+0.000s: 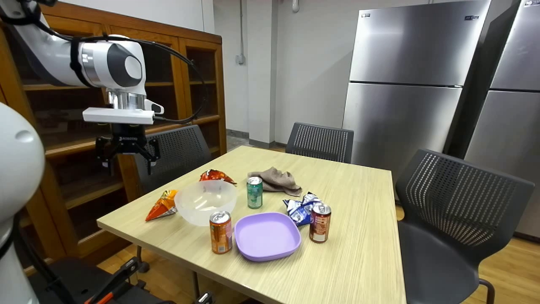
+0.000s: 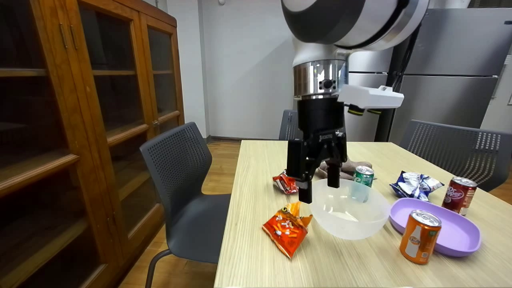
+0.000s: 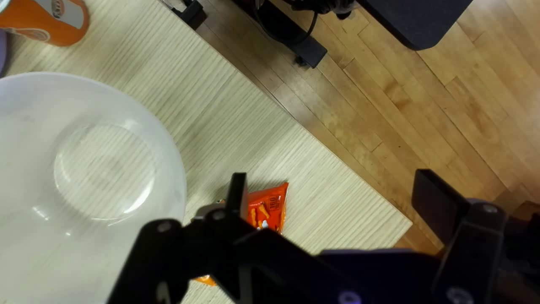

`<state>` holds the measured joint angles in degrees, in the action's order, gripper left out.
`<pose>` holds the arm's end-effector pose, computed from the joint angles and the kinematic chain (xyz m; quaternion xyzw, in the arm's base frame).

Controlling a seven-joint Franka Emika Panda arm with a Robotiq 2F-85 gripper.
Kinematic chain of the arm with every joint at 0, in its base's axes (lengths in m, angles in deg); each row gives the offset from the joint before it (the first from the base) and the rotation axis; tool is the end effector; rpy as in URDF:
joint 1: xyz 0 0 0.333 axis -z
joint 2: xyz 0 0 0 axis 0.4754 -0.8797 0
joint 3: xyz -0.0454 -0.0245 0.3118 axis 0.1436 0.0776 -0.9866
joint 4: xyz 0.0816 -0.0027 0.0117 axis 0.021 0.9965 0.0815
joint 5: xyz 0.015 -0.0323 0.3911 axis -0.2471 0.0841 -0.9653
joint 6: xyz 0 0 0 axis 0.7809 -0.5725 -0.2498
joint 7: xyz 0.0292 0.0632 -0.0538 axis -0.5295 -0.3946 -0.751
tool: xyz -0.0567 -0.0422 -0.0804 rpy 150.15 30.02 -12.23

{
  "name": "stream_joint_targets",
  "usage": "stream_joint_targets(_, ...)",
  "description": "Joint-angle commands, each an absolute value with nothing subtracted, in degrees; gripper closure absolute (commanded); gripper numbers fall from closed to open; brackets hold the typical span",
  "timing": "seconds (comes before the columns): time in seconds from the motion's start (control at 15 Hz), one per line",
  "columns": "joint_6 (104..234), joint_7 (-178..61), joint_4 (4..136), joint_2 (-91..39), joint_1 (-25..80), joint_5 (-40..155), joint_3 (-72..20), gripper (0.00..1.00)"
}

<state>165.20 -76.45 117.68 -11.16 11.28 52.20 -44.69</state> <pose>0.3885 0.2434 0.2726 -0.9243 -0.3678 0.1015 0.0043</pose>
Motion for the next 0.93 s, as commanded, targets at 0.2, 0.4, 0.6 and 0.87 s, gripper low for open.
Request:
stream_joint_targets(0.2,168.19,-70.73,111.5,-19.48,10.86,56.0,-45.96,0.0)
stream_joint_targets(0.4,169.24,-68.77,109.39,-22.38,10.45,60.53,-45.37,0.0)
stream_joint_targets(0.6,170.25,-67.82,107.06,-25.7,10.25,64.8,-44.82,0.0)
stream_joint_targets(0.87,172.31,-65.02,104.44,-29.92,9.59,69.13,-43.58,0.0)
